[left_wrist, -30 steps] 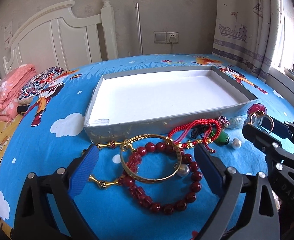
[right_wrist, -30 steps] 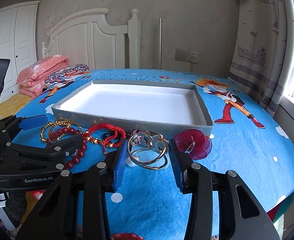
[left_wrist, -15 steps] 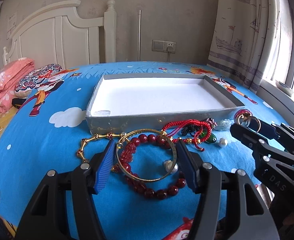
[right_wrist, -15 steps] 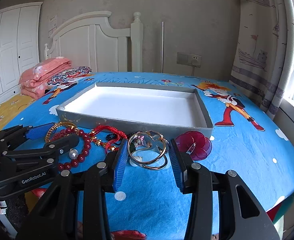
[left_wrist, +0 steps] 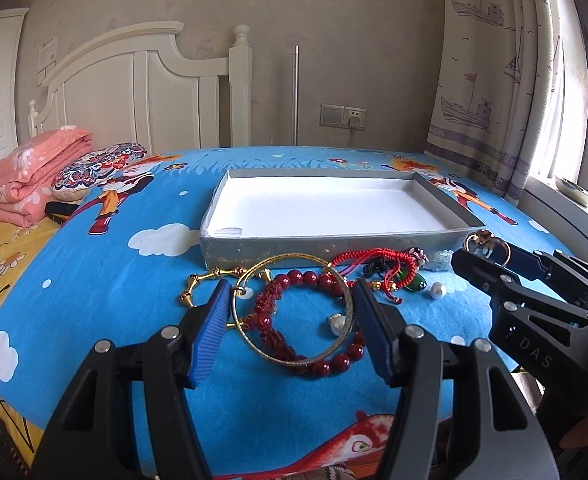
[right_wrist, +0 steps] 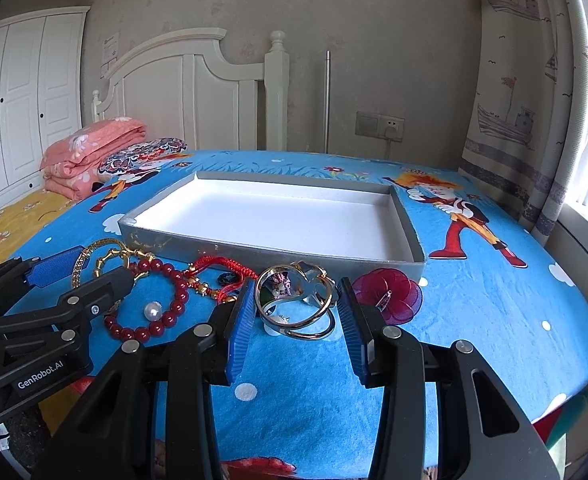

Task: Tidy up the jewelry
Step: 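Grasp the interlocked gold rings with the right tool while the left tool grasps the gold bangle, then lower the rings and bangle into the white tray and open both tools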

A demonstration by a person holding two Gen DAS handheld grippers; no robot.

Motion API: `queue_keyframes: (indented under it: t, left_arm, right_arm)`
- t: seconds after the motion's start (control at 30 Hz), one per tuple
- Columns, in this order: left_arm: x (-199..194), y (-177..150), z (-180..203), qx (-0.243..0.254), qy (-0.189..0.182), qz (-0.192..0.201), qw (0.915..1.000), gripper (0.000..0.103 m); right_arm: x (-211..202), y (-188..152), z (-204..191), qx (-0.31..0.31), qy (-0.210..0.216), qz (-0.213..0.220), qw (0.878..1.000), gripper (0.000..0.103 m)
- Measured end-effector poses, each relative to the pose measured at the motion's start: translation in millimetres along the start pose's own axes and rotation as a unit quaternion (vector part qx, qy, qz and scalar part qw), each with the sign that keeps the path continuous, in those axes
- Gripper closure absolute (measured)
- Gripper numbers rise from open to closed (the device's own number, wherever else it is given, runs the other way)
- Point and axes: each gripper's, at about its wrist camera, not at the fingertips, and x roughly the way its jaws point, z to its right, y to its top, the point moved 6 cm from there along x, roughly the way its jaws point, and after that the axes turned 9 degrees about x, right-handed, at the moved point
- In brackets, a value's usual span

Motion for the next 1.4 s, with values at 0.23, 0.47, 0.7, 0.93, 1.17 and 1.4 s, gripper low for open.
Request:
queue_keyframes:
  t: [0.23, 0.47, 0.7, 0.93, 1.17, 1.4]
  left_arm:
    - [1, 12, -1, 0.003, 0.007, 0.008, 0.9999, 0.043]
    - [21, 52, -5, 0.002, 0.012, 0.011, 0.9999, 0.043]
    - [60, 89, -14, -0.010, 0.013, -0.011, 0.9998, 0.043]
    - [107, 110, -23, -0.006, 0.047, -0.036, 0.9982, 0.043]
    - [137, 112, -33, -0.010, 0.051, -0.067, 0.9964, 0.043]
    - [156, 108, -34, -0.008, 0.054, -0.091, 0.9944, 0.043]
  right_arm:
    - [1, 11, -1, -0.005, 0.002, 0.003, 1.000, 0.062]
    - [16, 47, 5, -0.001, -0.002, 0.017, 1.000, 0.062]
    - [52, 85, 7, -0.007, -0.020, 0.019, 1.000, 0.062]
    - [99, 105, 13, 0.006, -0.045, -0.004, 0.999, 0.062]
    - [124, 105, 21, 0.006, -0.061, -0.026, 0.998, 0.062]
    - [137, 102, 28, 0.018, -0.065, -0.047, 0.997, 0.062]
